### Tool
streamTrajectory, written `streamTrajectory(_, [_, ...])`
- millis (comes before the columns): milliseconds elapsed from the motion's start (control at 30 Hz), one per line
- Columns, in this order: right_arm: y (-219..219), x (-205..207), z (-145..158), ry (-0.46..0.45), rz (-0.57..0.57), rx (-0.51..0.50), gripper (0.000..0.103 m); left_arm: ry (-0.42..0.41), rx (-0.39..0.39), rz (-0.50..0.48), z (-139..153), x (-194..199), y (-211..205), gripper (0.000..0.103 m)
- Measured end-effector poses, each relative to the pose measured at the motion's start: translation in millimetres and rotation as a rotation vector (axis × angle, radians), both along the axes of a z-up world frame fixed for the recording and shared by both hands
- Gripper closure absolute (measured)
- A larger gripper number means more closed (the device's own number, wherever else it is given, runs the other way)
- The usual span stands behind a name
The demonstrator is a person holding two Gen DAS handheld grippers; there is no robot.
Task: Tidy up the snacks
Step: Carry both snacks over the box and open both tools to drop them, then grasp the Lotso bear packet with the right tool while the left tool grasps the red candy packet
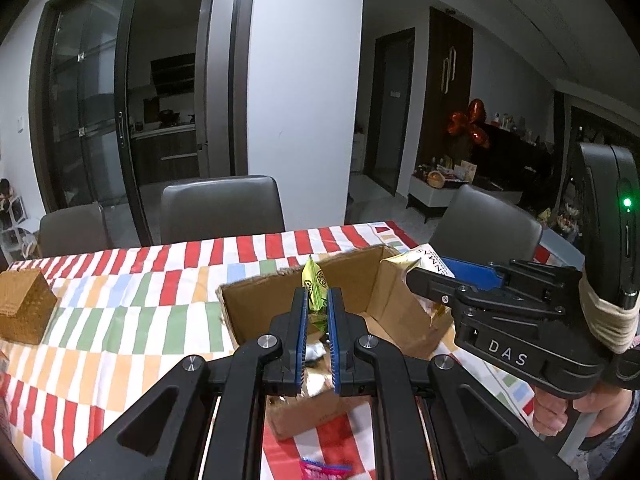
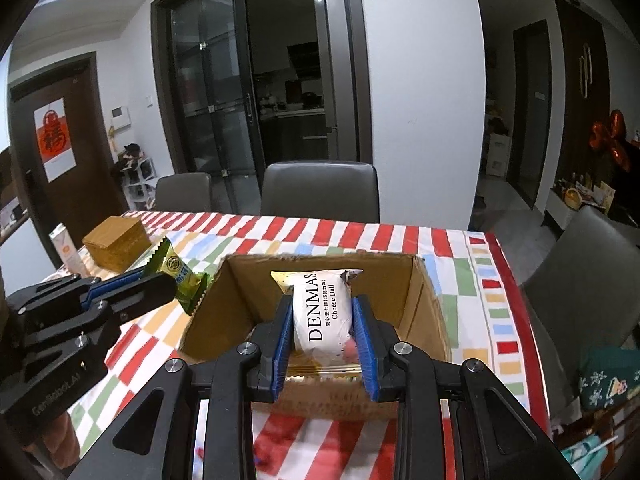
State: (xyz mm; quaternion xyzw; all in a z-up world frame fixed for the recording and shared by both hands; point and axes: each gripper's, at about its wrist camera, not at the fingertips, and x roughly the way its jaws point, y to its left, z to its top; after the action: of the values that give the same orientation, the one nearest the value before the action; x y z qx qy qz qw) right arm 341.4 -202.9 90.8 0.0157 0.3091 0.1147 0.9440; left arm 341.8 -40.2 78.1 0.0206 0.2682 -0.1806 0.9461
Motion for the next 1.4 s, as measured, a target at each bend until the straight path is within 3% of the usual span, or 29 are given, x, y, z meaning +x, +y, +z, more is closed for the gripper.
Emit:
streamTrajectory(33, [1,5,0,0.000,-0.003,0.003,0.071,0.002,0.003,0.009,0,4,0,0.089])
streamTrajectory(67, [0,10,1,0.003,-0.011,0.006,0.068,0.006,0.008,0.030,-1,8,1,0.080])
streamTrajectory(100, [0,15,0,0.013,-0.021,0.009,0.057,0.011,0.009,0.043,-1,9,3,0.070])
streamTrajectory(133, [-1,18,0,0.022,-0.033,0.014,0.050,0.012,0.004,0.049,0,8,5,0.066])
streamTrajectory(400, [-4,-21,-9,0.003,-0.055,-0.018,0.050,-0.011,0.049,0.031,-9,-31,7,0.055])
streamTrajectory(967, [-12,-123,-41,0.058,-0.044,-0.012,0.050,0.061,0.083,-0.070,-52,-128,0,0.054])
streamTrajectory(1400, [-12,-168,-101,0.228,-0.042,-0.009,0.050,0.199,0.128,-0.149,-111,-163,-13,0.054])
